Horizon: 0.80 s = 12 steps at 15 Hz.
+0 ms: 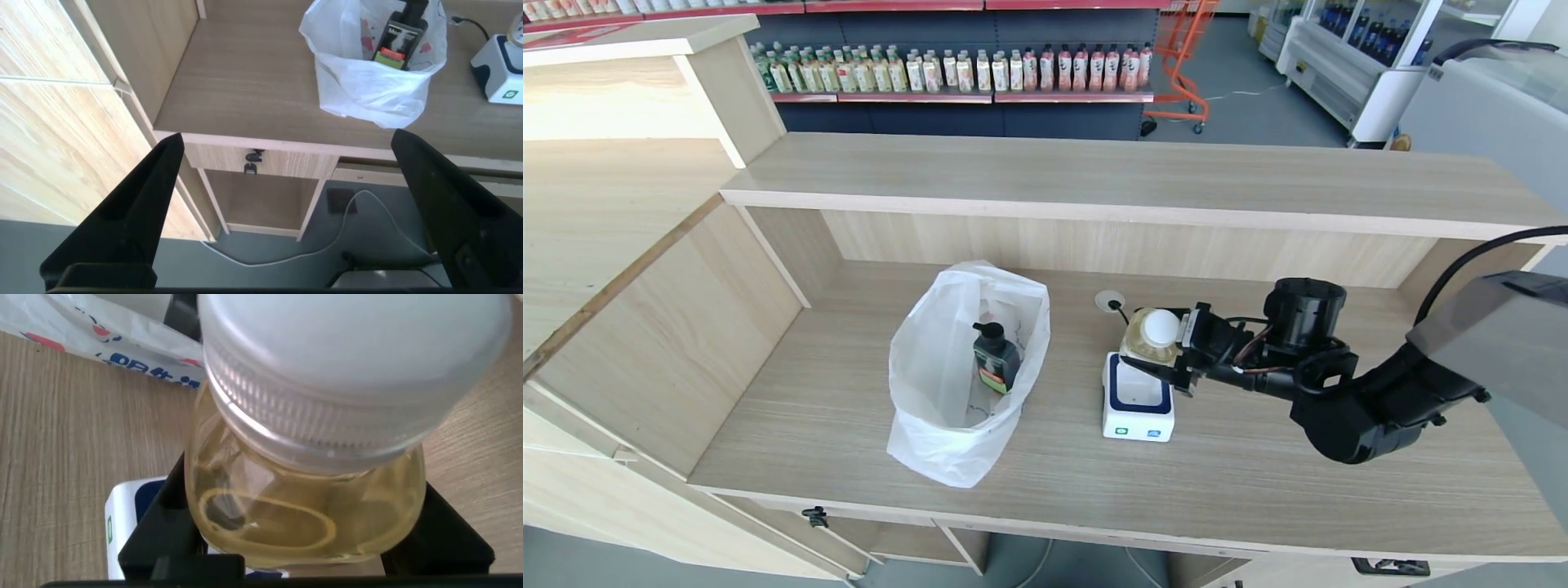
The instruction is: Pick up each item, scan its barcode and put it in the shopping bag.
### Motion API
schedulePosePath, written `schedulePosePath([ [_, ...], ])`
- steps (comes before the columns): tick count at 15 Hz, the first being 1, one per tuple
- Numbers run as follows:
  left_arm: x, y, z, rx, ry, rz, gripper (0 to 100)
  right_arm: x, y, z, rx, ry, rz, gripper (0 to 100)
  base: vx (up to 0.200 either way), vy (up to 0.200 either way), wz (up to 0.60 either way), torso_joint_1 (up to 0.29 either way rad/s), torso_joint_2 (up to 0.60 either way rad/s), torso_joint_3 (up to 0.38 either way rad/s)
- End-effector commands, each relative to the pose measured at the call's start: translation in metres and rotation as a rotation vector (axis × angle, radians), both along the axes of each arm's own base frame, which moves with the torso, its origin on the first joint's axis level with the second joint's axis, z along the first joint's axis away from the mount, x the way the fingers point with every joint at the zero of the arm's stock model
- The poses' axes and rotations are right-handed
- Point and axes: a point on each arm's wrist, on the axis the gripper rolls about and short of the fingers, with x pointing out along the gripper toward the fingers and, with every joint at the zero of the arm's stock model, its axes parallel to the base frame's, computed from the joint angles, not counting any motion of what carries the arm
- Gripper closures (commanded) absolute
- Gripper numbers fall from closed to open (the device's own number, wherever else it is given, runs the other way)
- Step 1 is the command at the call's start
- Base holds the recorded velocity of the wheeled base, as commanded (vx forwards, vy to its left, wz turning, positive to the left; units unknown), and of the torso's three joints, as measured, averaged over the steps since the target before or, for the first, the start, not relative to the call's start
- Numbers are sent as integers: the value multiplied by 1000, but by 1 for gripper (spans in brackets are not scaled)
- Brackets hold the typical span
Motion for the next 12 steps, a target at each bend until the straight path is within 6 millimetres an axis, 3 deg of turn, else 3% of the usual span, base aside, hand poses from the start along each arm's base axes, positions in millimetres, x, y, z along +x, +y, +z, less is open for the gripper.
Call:
schedulePosePath([
  [1, 0, 0, 0, 0, 2, 0, 0, 7, 6, -11, -5, 13, 11, 100, 0, 0, 0, 0, 0, 0],
  [7, 0, 0, 0, 0, 2, -1, 0, 6, 6, -11, -1, 21, 11, 100, 0, 0, 0, 0, 0, 0],
  [9, 0, 0, 0, 0, 2, 0, 0, -13, 0, 31, 131, 97, 2, 100, 0, 0, 0, 0, 0, 0],
  [10, 0, 0, 0, 0, 2, 0, 0, -20, -3, 43, 177, 131, -3, 100, 0, 0, 0, 0, 0, 0],
  [11, 0, 0, 0, 0, 0, 0, 0, -38, -10, 78, 335, 208, -82, 100, 0, 0, 0, 0, 0, 0],
  [12, 0, 0, 0, 0, 0, 0, 0, -48, -16, 94, 457, 272, -164, 100, 0, 0, 0, 0, 0, 0],
])
